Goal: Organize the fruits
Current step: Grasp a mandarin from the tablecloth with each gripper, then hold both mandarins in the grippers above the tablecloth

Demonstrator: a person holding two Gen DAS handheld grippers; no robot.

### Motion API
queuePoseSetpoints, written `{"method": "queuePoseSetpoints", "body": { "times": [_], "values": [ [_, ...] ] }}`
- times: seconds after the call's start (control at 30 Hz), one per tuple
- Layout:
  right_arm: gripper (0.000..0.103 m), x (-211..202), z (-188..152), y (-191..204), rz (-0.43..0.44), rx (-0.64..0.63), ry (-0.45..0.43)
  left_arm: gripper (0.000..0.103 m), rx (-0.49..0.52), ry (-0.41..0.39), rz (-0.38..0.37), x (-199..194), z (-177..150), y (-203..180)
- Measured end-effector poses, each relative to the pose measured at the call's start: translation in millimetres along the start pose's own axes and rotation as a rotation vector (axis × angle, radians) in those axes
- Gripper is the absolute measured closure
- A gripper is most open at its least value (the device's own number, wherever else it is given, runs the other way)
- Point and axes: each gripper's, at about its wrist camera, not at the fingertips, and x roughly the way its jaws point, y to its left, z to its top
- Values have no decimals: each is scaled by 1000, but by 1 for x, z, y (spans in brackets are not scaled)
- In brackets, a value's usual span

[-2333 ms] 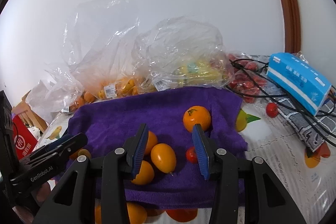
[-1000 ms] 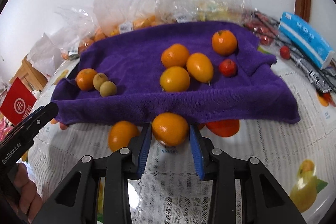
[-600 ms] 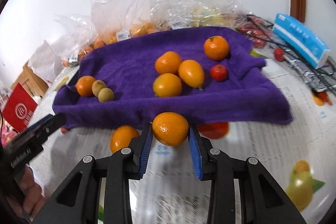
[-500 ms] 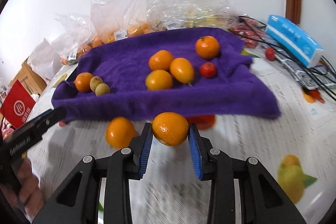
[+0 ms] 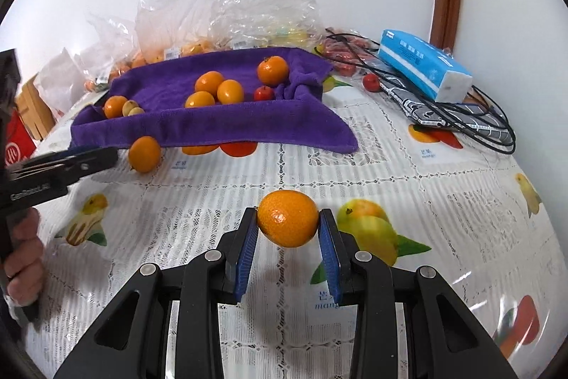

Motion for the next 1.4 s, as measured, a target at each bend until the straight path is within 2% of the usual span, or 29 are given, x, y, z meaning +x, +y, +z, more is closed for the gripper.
{"method": "queuePoseSetpoints", "body": {
  "times": [0.13,0.17,0.2,0.23,0.27,0.4,0.53,0.7,0.77,0.83,0.97,1.07,1.4],
  "values": [
    [69,3,0,0,22,7,17,49,29,43,67,21,6,-19],
    [69,6,0,-1,35,15,28,50,28,49,63,24,7,-21],
    [69,8,0,-3,38,28,42,55,30,54,59,27,8,-23],
    [69,11,0,-5,42,42,55,69,38,61,68,28,8,-25],
    [69,13,0,-8,48,56,65,72,44,72,93,31,7,-26],
    [69,15,-1,-15,76,94,74,73,21,64,86,24,4,-19],
    [69,13,-2,-14,76,92,66,73,21,63,137,10,-7,-5],
    [68,16,-1,-9,107,67,80,73,34,63,222,-14,-22,25],
    [68,16,0,-1,110,29,82,73,55,63,283,-21,-26,36],
    [68,17,1,11,124,-14,79,73,53,66,313,-25,-27,48],
    [68,21,6,43,124,-89,67,72,24,72,285,-26,-27,60],
    [69,27,8,61,156,-120,85,72,23,72,280,-24,-26,59],
    [68,34,10,69,142,-132,111,72,0,69,255,-25,-26,62]
  ]
}}
